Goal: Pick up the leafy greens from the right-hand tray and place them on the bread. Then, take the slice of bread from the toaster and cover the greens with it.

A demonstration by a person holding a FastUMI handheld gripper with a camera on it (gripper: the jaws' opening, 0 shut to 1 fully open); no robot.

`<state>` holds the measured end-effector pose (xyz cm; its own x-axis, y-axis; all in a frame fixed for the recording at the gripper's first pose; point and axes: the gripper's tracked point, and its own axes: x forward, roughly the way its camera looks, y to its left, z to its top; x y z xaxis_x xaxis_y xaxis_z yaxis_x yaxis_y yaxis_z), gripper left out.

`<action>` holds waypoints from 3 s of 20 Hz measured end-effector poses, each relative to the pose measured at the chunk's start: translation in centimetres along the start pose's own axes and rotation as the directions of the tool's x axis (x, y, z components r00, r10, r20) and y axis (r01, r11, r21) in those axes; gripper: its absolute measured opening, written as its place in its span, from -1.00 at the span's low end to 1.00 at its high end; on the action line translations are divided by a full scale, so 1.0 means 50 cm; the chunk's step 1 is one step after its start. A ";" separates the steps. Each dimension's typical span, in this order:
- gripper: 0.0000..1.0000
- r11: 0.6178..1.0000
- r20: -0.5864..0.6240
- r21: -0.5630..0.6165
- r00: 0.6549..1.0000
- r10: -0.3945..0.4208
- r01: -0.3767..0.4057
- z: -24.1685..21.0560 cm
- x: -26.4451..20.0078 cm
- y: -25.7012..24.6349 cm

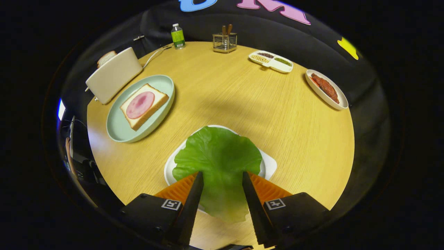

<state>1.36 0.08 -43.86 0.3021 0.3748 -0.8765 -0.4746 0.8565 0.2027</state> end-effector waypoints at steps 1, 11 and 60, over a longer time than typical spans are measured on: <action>0.43 1.000 0.026 0.016 1.000 -0.015 0.014 0.012 -0.002 -0.003; -0.87 1.000 0.090 0.016 0.996 -0.012 0.011 0.039 -0.042 0.031; 0.97 0.952 0.742 -0.260 0.596 0.306 -0.165 0.706 -0.456 0.826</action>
<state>4.05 39.41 -0.08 0.6485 0.7489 -0.1367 -0.7161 0.6610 0.2240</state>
